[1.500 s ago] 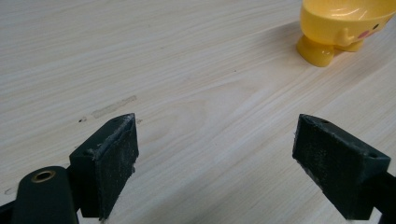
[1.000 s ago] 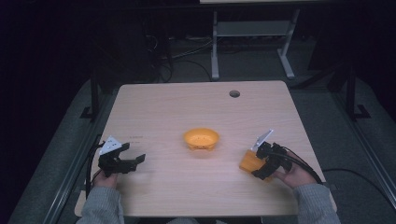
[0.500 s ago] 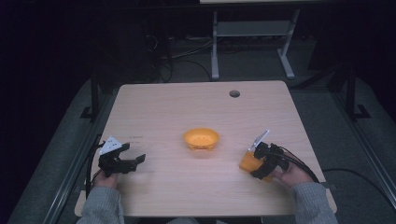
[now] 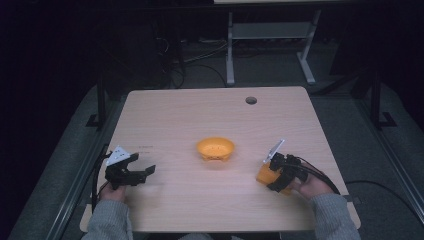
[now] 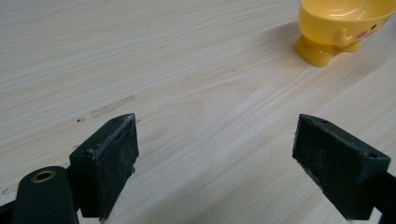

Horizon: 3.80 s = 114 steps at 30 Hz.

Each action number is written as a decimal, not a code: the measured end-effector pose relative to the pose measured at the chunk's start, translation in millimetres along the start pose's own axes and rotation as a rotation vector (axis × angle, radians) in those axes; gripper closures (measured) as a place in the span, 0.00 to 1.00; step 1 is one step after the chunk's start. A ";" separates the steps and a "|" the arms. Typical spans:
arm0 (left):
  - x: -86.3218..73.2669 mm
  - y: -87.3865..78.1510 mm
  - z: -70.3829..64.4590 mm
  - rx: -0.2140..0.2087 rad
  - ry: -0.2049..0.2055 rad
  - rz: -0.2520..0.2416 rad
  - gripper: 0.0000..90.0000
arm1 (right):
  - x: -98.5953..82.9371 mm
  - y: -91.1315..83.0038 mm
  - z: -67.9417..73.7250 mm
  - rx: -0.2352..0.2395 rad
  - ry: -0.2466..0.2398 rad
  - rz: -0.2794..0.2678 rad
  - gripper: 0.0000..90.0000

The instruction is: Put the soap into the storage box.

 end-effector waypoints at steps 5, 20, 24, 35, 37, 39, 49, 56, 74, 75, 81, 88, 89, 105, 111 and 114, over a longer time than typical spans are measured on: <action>-0.2 -0.6 0.3 0.000 0.006 0.003 0.15 | 2.7 -1.7 -1.3 0.023 -0.021 0.000 0.24; -0.1 -0.8 0.9 -0.001 -0.002 0.002 0.15 | 32.3 -21.5 -8.1 0.042 -0.067 -0.058 0.24; 0.0 -0.7 0.4 -0.003 0.000 0.002 0.15 | 39.0 -23.4 -12.9 0.054 -0.067 -0.073 0.24; -0.3 -0.9 1.3 -0.003 -0.007 0.001 0.15 | 61.5 -30.4 -19.3 0.059 -0.092 -0.078 0.24; -0.3 -1.1 1.5 -0.003 -0.006 0.001 0.15 | 68.2 -32.7 -17.8 0.059 -0.107 -0.083 0.24; -0.2 -1.5 1.6 -0.002 -0.003 0.002 0.15 | 73.6 -34.5 -17.5 0.057 -0.114 -0.087 0.24; 0.0 -1.9 1.8 -0.002 -0.010 -0.004 0.15 | 87.2 -36.0 -22.9 0.064 -0.124 -0.089 0.24; 0.2 -1.6 1.3 -0.005 -0.011 -0.007 0.15 | 95.1 -42.6 -25.6 0.054 -0.130 -0.103 0.24; -0.1 -1.8 1.5 -0.006 -0.013 -0.007 0.15 | 124.8 -48.7 -27.6 0.055 -0.173 -0.114 0.24; -0.1 -1.8 1.5 -0.006 -0.012 -0.008 0.15 | 126.7 -49.2 -27.5 0.056 -0.174 -0.121 0.24; 0.1 -2.1 1.3 -0.005 -0.017 -0.011 0.15 | 137.1 -49.4 -26.2 0.059 -0.190 -0.113 0.24; 0.2 -2.2 1.4 -0.006 -0.015 -0.011 0.15 | 151.1 -49.1 -25.3 0.067 -0.209 -0.116 0.24; 0.3 -2.2 1.3 -0.005 -0.018 -0.013 0.15 | 154.0 -48.7 -25.1 0.066 -0.219 -0.113 0.24; 0.9 -3.4 2.7 -0.003 -0.015 -0.016 0.15 | 183.9 -49.4 -17.9 0.084 -0.291 -0.106 0.24; 1.1 -3.6 3.2 -0.003 -0.015 -0.017 0.15 | 194.5 -48.6 -13.5 0.098 -0.326 -0.100 0.24; 1.2 -4.1 3.2 -0.002 -0.017 -0.015 0.15 | 199.7 -48.6 -10.9 0.088 -0.350 -0.083 0.24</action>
Point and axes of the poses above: each handheld gripper's, and its own axes: y roughly forward along the jaws, x roughly out of its top, z roughly to its left, the point moved 4 cm from there along y, roughly forward along the jaws, and after that the axes turned 5 degrees about -x, right-handed, at the moved point
